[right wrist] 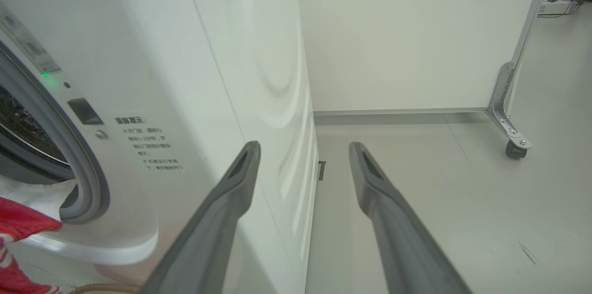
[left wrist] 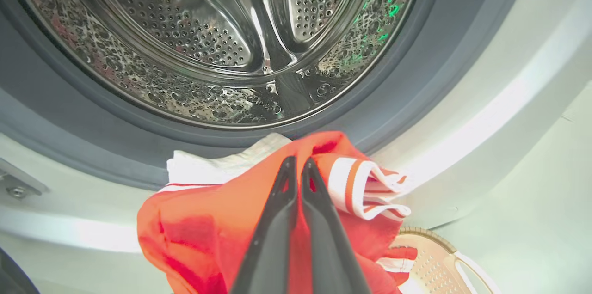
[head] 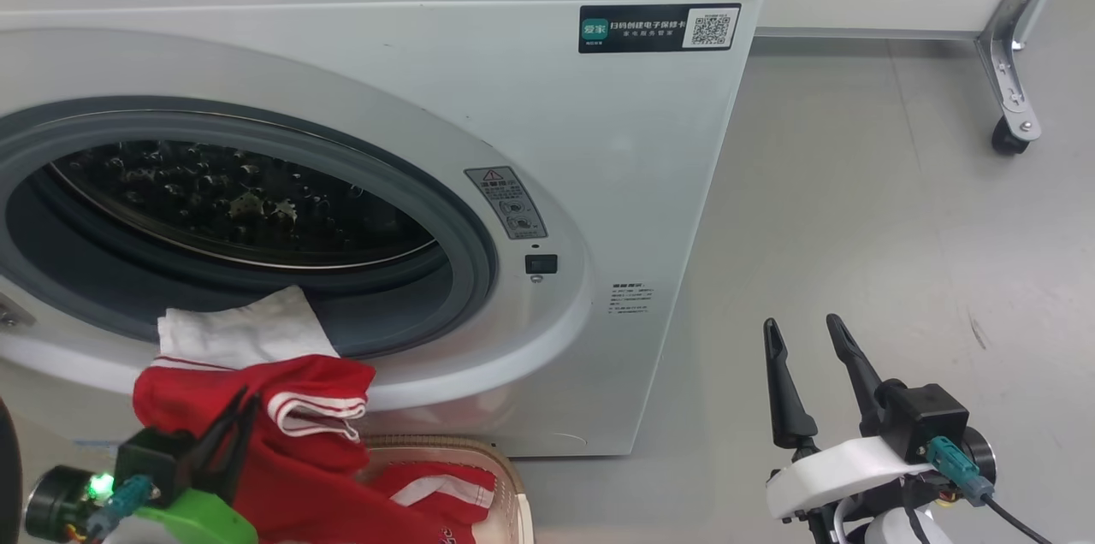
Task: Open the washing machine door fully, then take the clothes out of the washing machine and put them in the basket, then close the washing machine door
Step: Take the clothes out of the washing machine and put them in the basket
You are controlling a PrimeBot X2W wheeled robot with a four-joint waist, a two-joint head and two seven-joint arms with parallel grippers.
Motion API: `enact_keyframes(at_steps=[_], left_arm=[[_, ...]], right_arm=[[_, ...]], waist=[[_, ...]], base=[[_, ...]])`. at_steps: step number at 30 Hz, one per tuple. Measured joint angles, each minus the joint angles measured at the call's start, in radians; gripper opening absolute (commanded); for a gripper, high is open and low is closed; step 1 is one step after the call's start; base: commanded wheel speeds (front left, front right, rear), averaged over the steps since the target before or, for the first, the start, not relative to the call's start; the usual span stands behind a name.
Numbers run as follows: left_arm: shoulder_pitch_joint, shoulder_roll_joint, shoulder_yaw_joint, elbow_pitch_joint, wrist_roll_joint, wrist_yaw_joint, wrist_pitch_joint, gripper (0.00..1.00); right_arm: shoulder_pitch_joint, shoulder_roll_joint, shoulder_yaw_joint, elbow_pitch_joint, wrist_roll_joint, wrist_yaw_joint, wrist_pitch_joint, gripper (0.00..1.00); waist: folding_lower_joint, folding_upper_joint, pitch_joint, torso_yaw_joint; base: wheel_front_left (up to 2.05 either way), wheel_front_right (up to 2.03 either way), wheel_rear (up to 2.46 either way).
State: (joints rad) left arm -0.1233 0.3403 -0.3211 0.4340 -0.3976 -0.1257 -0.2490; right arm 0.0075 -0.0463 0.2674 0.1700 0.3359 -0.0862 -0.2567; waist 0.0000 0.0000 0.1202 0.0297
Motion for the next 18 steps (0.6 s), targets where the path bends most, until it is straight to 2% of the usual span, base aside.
enact_keyframes(at_steps=[7,12,18], left_arm=[[0.063,0.024,-0.067,-0.025,0.000,0.000,0.000,0.00],[0.105,0.022,-0.157,-0.017,-0.018,0.000,0.013,0.00],[0.109,0.021,-0.200,0.009,-0.063,-0.003,0.040,0.00]], right_arm=[[0.002,0.000,0.000,0.004,0.000,0.007,0.000,1.00],[0.002,0.000,0.005,0.008,-0.001,0.015,0.000,1.00],[0.001,0.000,0.016,0.008,-0.002,0.016,0.000,1.00]], waist=[[0.0000,0.0000,0.003,0.004],[0.0000,0.0000,0.007,0.002],[0.0000,0.0000,0.022,-0.011]], base=[[0.00,0.00,0.00],[0.00,0.00,0.00],[0.00,0.00,0.00]])
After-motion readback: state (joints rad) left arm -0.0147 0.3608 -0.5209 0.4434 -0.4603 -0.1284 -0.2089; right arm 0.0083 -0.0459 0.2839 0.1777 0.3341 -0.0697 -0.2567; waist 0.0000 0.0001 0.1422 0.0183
